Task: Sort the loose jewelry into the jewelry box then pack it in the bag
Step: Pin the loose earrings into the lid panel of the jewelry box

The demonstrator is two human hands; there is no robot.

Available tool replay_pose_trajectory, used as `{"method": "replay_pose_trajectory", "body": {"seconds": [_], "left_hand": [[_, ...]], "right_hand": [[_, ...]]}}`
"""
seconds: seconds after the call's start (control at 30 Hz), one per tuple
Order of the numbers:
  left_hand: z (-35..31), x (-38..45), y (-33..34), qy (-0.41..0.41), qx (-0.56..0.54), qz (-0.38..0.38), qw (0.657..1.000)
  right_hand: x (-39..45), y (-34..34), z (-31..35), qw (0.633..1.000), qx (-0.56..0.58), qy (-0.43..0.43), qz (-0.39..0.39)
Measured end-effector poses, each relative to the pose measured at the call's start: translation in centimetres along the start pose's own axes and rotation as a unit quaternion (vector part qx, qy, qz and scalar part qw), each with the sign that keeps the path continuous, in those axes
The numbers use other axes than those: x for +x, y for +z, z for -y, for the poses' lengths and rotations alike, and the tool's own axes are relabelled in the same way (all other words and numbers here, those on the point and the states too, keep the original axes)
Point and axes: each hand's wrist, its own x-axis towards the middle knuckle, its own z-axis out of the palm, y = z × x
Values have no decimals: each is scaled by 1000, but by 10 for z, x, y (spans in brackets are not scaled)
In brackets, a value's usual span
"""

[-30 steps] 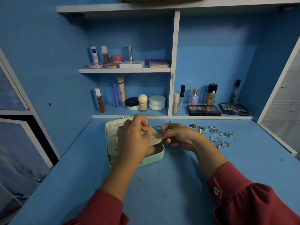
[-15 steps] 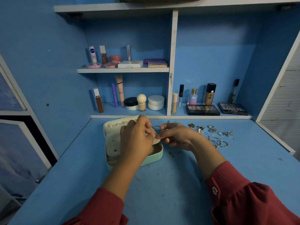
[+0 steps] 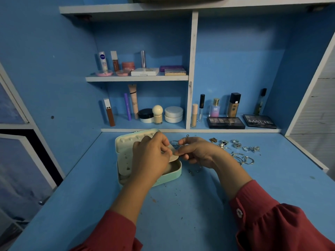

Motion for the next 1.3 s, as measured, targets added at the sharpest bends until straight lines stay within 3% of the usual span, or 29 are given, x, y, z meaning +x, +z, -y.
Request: {"method": "replay_pose_trajectory", "body": {"seconds": [0.17,0.27,0.43,1.3], "left_hand": [[7,10,-11,-34,-3,78,996],[10,17,-16,-11,3,148,989],[6,25,-22,30,43,202,978],[8,29,-21,25,-18,221,975]], "right_hand": [[-1,1,1,1000,4,3,0],[-2,0,1,1000,3,3,-1],[-2,1,0,1000,5,0,1],[-1,2,1,1000,11,5,-7]]}}
